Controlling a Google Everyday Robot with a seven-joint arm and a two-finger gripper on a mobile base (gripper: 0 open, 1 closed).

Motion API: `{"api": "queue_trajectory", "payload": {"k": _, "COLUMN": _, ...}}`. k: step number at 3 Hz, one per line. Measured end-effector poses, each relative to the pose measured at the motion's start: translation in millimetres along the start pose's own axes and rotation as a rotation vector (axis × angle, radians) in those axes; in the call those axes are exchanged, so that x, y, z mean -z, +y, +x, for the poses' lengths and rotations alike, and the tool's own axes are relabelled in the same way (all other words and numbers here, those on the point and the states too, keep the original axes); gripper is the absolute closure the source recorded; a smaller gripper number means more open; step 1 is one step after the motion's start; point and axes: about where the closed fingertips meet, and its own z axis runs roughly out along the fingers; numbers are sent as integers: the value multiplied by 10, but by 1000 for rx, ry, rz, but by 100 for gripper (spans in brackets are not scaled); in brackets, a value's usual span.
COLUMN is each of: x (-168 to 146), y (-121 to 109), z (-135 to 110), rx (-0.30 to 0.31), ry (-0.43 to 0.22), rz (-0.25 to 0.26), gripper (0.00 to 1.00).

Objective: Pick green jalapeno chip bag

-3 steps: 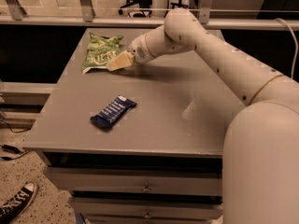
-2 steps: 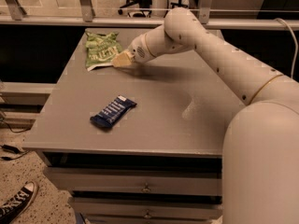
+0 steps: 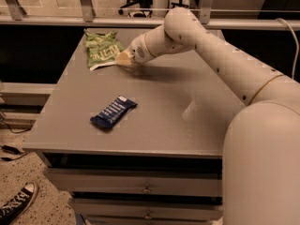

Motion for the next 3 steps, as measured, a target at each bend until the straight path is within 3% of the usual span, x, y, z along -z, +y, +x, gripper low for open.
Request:
{"api": "queue_trajectory", "payload": {"k": 1, "x": 0, "y": 0, "z": 0, "rx": 0, "ry": 0, "rz": 0, "gripper": 99}}
{"api": "queue_trajectory", "payload": {"k": 3, "x": 1, "y": 0, "z": -1, "rx": 0, "ry": 0, "rz": 0, "gripper": 54}}
